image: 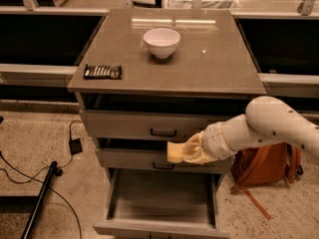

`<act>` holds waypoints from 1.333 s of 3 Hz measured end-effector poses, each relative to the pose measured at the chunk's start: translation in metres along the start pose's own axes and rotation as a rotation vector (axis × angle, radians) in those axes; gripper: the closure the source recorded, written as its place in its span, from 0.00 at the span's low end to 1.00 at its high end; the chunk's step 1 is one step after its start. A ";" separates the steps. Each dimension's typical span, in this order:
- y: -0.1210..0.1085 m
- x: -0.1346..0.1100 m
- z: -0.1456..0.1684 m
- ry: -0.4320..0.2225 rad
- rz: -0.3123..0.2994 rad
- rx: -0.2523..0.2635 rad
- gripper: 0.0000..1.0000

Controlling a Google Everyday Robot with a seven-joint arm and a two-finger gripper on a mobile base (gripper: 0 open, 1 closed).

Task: Place sponge into bottom drawer

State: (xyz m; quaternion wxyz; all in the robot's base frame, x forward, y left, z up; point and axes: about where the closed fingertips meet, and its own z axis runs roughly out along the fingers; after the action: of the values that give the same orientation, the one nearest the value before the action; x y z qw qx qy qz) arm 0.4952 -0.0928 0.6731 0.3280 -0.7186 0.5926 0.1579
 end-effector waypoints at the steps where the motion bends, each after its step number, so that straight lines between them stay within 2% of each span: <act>1: 0.001 0.004 0.004 0.002 0.002 -0.004 1.00; 2: 0.007 0.036 0.054 0.007 0.011 -0.021 1.00; 3: 0.008 0.039 0.057 0.007 0.012 -0.018 1.00; 4: 0.022 0.074 0.092 0.003 0.027 0.014 1.00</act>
Offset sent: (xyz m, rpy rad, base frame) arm 0.0237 0.0138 -0.1349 -0.0337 0.0424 0.0051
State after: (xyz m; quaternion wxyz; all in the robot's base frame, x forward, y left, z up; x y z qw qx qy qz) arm 0.5080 -0.0893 0.5537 0.3299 -0.7083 0.6040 0.1570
